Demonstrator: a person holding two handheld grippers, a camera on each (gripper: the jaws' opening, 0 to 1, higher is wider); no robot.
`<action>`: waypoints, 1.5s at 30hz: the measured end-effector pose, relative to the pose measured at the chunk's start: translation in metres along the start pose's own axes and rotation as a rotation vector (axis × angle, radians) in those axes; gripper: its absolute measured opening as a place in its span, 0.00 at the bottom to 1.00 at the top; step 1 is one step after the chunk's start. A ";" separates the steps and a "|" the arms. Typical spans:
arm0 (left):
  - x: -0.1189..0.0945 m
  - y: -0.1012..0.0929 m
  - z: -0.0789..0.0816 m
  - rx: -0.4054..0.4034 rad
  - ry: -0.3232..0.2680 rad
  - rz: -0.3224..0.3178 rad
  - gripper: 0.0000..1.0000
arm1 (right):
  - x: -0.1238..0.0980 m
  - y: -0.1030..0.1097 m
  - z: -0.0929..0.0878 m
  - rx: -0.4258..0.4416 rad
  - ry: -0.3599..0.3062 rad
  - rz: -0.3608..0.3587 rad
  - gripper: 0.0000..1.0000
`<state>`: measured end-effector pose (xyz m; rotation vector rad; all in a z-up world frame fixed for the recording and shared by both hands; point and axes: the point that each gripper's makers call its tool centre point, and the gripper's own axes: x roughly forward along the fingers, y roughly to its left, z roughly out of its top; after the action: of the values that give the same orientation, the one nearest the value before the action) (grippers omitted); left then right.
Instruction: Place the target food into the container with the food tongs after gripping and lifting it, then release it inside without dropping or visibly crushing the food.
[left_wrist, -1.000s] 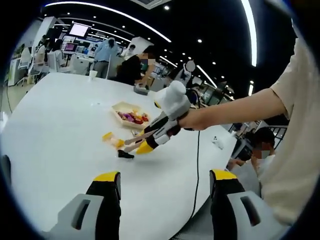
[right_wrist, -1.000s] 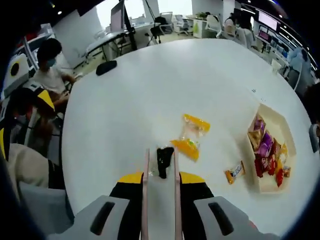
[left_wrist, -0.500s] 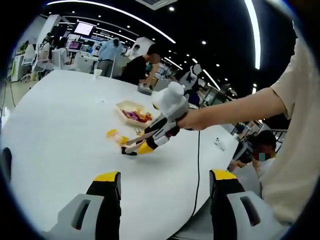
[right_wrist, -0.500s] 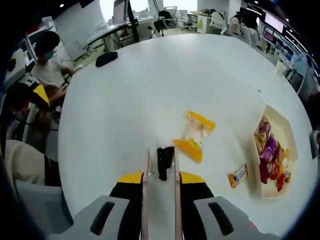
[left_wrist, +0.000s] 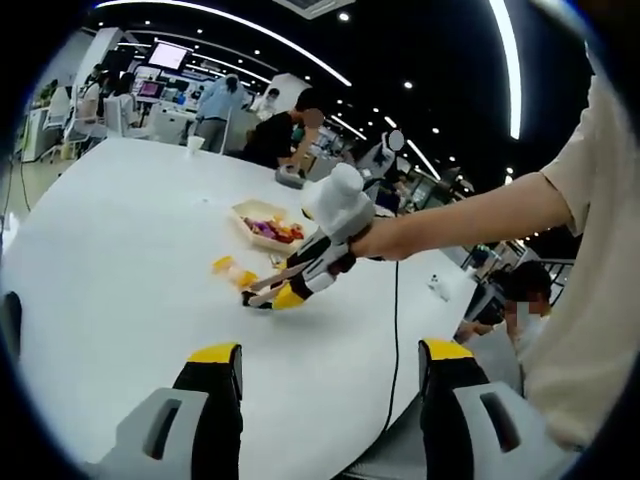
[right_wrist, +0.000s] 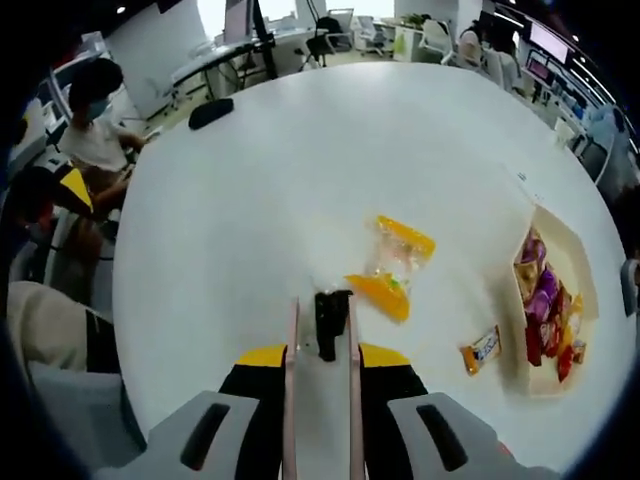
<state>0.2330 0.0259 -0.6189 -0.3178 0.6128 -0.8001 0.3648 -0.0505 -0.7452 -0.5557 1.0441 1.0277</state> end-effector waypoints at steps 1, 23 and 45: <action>-0.002 0.000 0.000 -0.001 -0.003 0.003 0.71 | 0.001 0.000 -0.001 0.002 0.003 -0.004 0.24; -0.009 0.003 -0.002 -0.018 -0.015 0.024 0.70 | 0.005 -0.004 -0.001 -0.041 0.035 -0.059 0.21; -0.017 -0.022 0.005 0.019 0.025 0.069 0.70 | -0.016 0.005 0.017 0.006 -0.097 -0.023 0.20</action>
<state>0.2147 0.0243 -0.5979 -0.2682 0.6365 -0.7438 0.3651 -0.0417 -0.7231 -0.5069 0.9528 1.0207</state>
